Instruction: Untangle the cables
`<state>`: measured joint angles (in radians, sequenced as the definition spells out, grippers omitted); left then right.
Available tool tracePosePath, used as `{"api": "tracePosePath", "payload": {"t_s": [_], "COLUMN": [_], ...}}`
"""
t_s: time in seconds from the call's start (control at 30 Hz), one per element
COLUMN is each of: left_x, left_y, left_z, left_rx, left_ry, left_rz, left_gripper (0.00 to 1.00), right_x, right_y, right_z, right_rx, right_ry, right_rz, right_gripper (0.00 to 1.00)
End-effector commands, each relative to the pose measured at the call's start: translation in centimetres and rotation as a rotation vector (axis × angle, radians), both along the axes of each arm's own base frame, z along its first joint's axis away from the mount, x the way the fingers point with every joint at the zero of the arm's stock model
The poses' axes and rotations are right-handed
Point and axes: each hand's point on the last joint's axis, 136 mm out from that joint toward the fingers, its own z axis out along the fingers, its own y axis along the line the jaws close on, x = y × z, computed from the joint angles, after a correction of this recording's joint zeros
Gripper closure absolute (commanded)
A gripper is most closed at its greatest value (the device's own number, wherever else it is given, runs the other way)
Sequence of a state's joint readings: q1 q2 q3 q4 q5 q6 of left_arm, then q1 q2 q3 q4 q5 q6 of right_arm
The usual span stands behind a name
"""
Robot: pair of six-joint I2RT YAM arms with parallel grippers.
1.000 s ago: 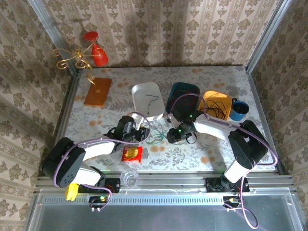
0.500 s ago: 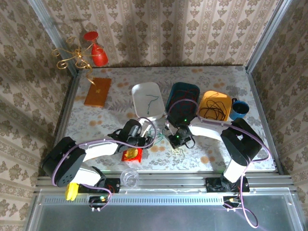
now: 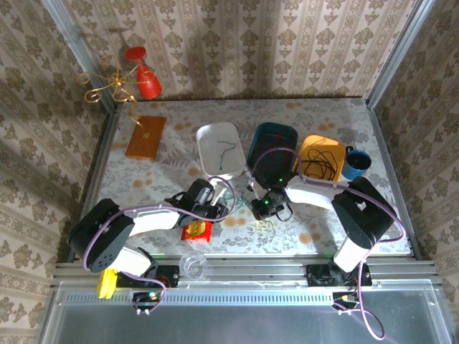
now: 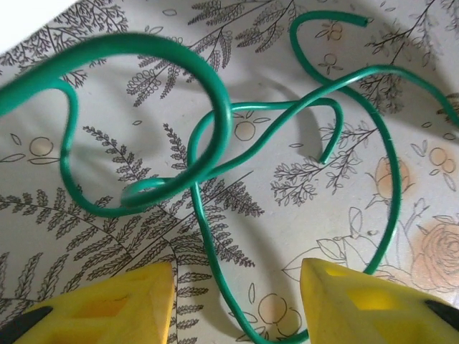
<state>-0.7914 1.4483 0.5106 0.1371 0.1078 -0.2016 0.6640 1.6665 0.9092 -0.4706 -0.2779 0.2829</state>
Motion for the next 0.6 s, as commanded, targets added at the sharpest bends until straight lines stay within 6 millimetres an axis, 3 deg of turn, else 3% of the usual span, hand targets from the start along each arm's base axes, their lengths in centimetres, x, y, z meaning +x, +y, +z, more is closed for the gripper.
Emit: {"api": "tracePosePath", "payload": {"t_s": [0.0,0.13,0.27,0.37,0.47,0.57], "left_x": [1.1,1.7,0.7,-0.3,-0.9,-0.7], "left_y": [-0.8,-0.7,-1.0,-1.3,-2.1,-2.9], "left_z": [0.2,-0.8,-2.1,-3.0,-2.7,-0.6], "left_rx": [0.012,0.077,0.189,0.244,0.221,0.169], "left_ry": [-0.036,-0.053,-0.043,-0.029,-0.033,-0.102], "left_rz": [-0.014,-0.008,-0.077,-0.119,-0.145,-0.156], "left_gripper": [0.51,0.66,0.76,0.97,1.0,1.0], "right_x": [0.1,0.5,1.3,2.1,2.8,3.2], "right_y": [0.2,-0.1,-0.9,-1.7,-2.3,-2.7], "right_z": [1.1,1.7,2.4,3.1,3.9,4.2], "right_rx": [0.045,0.056,0.071,0.092,0.112,0.117], "right_ry": [-0.01,-0.031,-0.052,-0.075,-0.1,-0.116], "right_rz": [-0.02,-0.037,-0.086,-0.136,-0.179,-0.2], "right_gripper": [1.0,1.0,1.0,1.0,1.0,0.99]}}
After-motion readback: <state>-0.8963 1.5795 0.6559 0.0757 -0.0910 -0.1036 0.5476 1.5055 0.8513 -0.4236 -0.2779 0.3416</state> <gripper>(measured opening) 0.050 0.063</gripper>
